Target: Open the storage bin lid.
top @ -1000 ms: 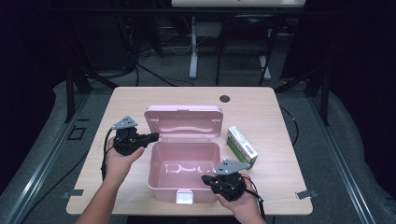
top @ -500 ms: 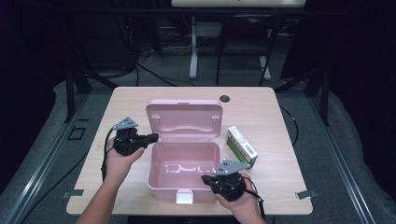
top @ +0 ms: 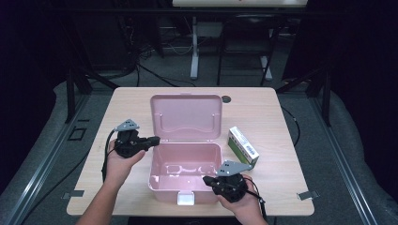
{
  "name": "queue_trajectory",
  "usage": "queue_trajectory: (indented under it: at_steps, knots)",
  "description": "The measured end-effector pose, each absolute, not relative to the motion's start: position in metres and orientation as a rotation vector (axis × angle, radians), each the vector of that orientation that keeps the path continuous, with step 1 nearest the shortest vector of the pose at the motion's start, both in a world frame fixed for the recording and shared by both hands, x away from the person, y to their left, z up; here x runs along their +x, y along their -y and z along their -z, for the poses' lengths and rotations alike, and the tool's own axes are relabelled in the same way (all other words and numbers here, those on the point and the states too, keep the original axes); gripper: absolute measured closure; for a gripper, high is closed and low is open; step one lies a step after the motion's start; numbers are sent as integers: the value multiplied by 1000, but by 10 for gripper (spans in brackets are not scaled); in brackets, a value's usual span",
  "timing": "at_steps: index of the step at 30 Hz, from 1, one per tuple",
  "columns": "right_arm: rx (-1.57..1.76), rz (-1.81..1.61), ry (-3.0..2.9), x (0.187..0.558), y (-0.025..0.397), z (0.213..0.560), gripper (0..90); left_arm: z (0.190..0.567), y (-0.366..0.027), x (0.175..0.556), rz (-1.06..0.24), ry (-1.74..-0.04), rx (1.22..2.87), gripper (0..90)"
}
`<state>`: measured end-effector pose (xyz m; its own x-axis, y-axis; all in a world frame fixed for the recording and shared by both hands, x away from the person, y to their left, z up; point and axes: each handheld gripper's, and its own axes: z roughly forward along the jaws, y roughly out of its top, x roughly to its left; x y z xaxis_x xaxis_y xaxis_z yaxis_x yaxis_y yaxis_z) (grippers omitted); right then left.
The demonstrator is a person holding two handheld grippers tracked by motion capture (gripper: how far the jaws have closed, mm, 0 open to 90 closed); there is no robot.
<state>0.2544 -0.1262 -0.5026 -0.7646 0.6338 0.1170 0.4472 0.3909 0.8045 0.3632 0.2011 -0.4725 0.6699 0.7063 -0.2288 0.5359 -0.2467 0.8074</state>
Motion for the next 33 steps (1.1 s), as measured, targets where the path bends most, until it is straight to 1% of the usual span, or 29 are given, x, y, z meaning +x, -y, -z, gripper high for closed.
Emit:
queue_trajectory:
  at_steps: [4,9,10,12,26,33]
  knots:
    - [962,-1311,-2438,254,126,503,898,474,-203,363,-221,-970,1915,874]
    - [961,-1313,-2435,254,126,503,898,474,-202,362,-252,-964,1921,880]
    - [962,-1313,-2435,254,126,503,898,476,-201,363,-259,-971,1943,873]
    - [969,-1321,-2435,255,127,503,897,479,-200,363,-247,-974,1935,853]
    - [981,-1323,-2431,254,126,502,889,480,-200,363,-241,-980,1919,859]
    - [984,-1369,-2427,253,129,496,804,479,-200,362,-254,-975,1921,860]
